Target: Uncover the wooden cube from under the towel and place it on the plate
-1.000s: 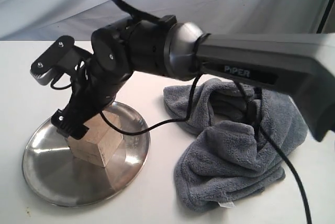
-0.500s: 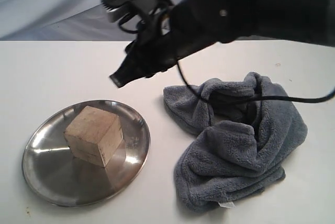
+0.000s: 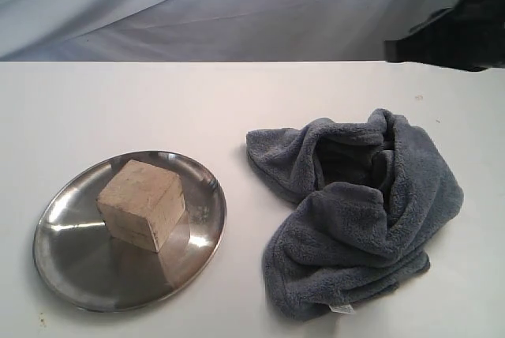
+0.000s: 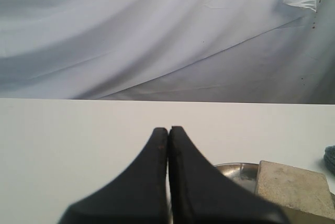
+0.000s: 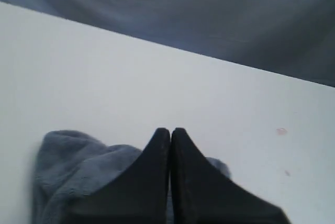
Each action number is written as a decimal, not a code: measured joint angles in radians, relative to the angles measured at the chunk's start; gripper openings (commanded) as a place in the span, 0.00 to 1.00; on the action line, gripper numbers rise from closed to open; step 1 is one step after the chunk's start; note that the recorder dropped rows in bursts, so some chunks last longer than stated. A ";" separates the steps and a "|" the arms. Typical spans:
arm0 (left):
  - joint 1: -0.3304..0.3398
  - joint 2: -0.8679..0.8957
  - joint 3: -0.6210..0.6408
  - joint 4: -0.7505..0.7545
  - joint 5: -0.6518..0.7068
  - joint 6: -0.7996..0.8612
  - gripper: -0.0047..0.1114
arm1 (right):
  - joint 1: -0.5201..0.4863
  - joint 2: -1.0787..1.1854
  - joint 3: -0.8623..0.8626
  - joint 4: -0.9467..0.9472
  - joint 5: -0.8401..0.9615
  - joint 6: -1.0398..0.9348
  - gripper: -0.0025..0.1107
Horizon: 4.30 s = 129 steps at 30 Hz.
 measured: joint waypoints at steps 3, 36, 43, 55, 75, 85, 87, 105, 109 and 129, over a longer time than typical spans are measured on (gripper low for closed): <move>0.000 0.000 0.000 0.000 0.000 0.000 0.05 | -0.093 -0.056 0.053 -0.005 -0.044 0.023 0.02; 0.000 0.000 0.000 0.000 0.000 0.000 0.05 | -0.285 -0.830 0.558 -0.079 -0.167 0.195 0.02; 0.000 0.000 0.000 0.000 0.000 0.000 0.05 | -0.283 -0.983 0.651 -0.079 -0.148 0.195 0.02; 0.000 0.000 0.000 0.000 0.000 0.000 0.05 | -0.196 -1.236 0.695 -0.081 0.001 0.108 0.02; 0.000 0.000 0.000 0.000 0.000 0.000 0.05 | -0.196 -1.349 0.743 0.024 0.105 0.123 0.02; 0.000 0.000 0.000 0.000 0.000 0.000 0.05 | -0.196 -1.349 0.864 0.027 -0.064 0.193 0.02; 0.000 0.000 0.000 0.000 0.000 0.000 0.05 | -0.196 -1.349 0.892 0.008 -0.078 0.193 0.02; 0.000 0.000 0.000 0.000 0.000 0.000 0.05 | -0.196 -1.349 0.921 0.026 -0.081 -0.147 0.02; 0.000 0.000 0.000 0.000 0.000 0.000 0.05 | -0.196 -1.349 0.921 0.026 -0.081 -0.149 0.02; 0.000 0.000 0.000 0.000 0.000 0.000 0.05 | -0.196 -1.349 0.921 0.032 -0.081 -0.151 0.02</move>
